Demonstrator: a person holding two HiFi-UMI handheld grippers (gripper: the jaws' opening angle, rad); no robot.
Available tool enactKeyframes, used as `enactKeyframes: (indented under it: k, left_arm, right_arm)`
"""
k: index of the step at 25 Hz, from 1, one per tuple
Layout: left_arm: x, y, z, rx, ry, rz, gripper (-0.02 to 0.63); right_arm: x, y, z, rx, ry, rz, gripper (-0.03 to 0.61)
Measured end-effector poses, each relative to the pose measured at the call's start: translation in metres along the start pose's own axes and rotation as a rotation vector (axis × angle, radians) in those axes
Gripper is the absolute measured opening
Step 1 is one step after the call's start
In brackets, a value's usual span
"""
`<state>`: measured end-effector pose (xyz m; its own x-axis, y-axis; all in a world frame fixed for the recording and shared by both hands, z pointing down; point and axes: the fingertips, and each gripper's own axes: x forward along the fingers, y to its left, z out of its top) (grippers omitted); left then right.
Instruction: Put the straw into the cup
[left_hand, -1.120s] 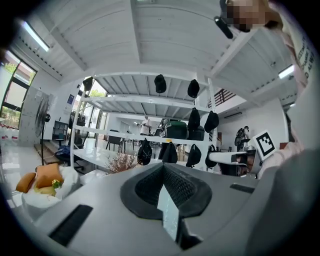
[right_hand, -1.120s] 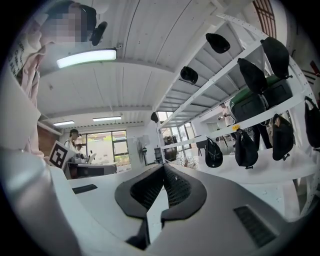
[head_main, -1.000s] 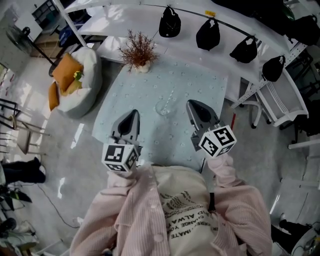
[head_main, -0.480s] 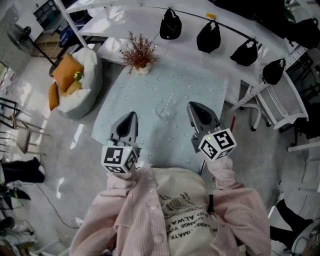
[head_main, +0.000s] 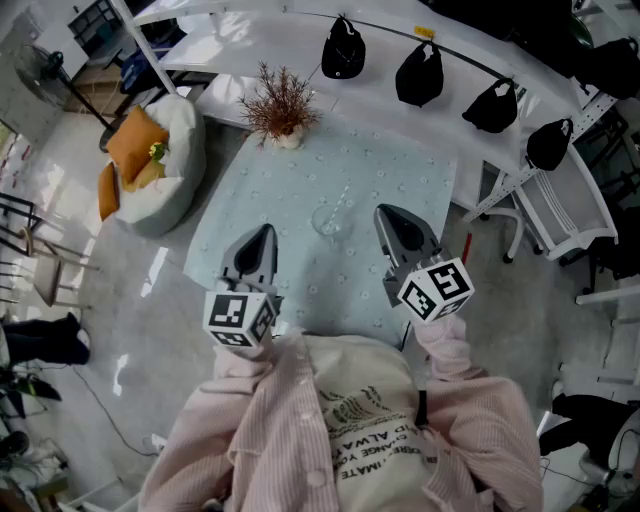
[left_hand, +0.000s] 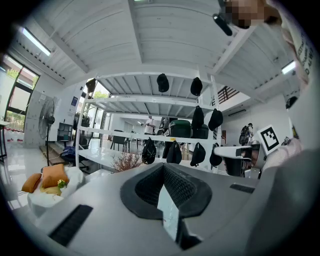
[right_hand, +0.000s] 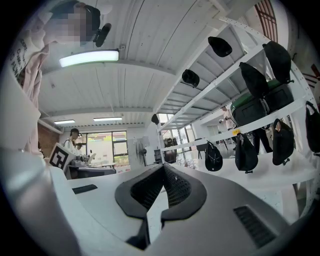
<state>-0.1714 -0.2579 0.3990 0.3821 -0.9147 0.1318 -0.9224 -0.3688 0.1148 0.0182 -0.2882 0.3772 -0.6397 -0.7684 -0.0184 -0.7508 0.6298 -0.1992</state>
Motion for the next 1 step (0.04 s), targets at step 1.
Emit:
enactKeyframes:
  k: [1]
  left_arm:
    - [0.0003, -0.0001, 0.0005, -0.002, -0.001, -0.002, 0.000]
  right_arm:
    - [0.0003, 0.0002, 0.0004, 0.000, 0.002, 0.000, 0.000]
